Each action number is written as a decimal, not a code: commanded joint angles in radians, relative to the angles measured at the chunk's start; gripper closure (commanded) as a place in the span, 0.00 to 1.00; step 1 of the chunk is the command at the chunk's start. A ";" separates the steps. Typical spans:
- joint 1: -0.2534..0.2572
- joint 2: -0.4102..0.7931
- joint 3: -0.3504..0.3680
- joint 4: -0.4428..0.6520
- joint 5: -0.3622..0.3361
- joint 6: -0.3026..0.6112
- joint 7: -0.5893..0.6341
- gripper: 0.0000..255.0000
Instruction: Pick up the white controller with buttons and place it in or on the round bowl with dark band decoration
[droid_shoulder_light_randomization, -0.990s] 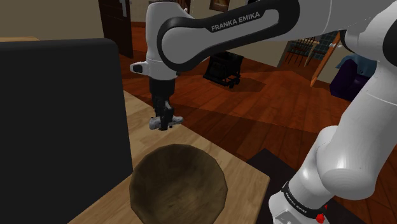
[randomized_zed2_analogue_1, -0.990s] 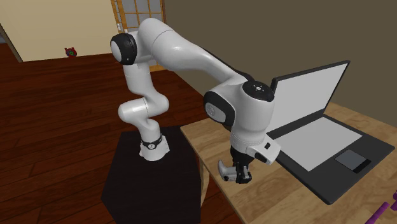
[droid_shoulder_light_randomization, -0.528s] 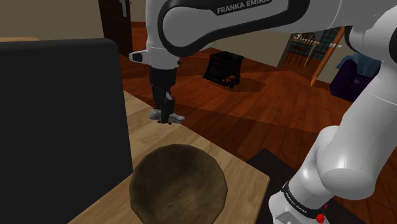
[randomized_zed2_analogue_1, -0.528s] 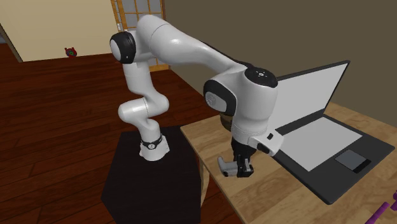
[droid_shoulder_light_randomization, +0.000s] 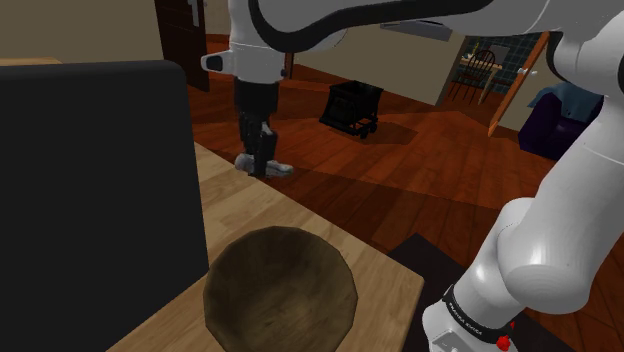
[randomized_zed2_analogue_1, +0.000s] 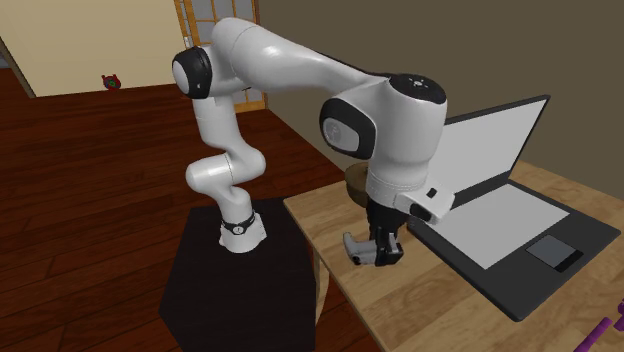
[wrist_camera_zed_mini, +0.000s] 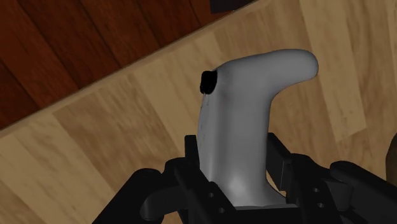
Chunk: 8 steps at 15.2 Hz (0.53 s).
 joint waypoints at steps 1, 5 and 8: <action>0.000 0.001 0.000 0.029 -0.001 -0.027 0.003 1.00; 0.000 0.000 0.000 0.081 -0.002 -0.081 0.007 1.00; -0.001 0.002 -0.001 0.124 -0.003 -0.121 0.010 1.00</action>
